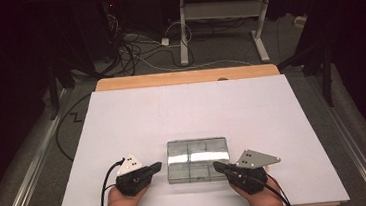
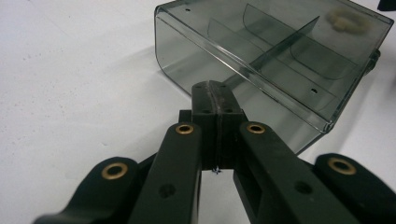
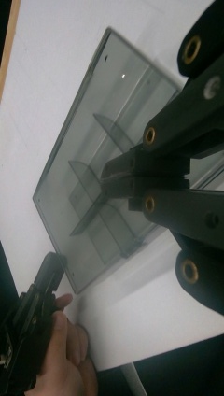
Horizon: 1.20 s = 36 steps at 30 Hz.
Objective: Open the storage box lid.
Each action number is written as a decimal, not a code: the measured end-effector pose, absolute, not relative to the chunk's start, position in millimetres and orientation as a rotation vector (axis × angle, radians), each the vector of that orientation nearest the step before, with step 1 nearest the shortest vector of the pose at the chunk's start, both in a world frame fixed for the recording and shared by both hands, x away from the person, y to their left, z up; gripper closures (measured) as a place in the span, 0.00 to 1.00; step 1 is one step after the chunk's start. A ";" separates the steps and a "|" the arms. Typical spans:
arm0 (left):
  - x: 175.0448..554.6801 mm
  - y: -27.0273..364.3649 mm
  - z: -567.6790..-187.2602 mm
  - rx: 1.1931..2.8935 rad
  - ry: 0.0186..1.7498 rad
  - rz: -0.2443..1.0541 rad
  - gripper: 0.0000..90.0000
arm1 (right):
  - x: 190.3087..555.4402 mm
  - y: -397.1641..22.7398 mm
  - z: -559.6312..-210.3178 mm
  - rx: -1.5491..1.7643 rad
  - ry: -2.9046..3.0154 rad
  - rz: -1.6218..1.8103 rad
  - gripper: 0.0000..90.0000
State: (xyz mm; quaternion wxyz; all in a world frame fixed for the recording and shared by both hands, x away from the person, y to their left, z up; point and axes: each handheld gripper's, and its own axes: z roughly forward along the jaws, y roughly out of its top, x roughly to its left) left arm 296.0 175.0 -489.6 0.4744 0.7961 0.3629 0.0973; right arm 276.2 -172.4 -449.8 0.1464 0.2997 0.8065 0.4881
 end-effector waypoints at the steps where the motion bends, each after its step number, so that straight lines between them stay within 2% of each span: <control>1: 296.1 175.2 -489.5 1.947 0.889 0.233 0.98 | 276.2 -172.4 -449.8 0.863 2.322 1.405 1.00; 12: 295.7 164.3 -489.4 2.013 0.857 0.212 0.98 | 270.2 -154.6 -453.0 0.825 2.370 1.440 1.00; 36: 296.8 166.8 -489.8 1.991 0.868 0.189 0.98 | 258.3 -125.8 -475.2 0.753 2.526 1.407 1.00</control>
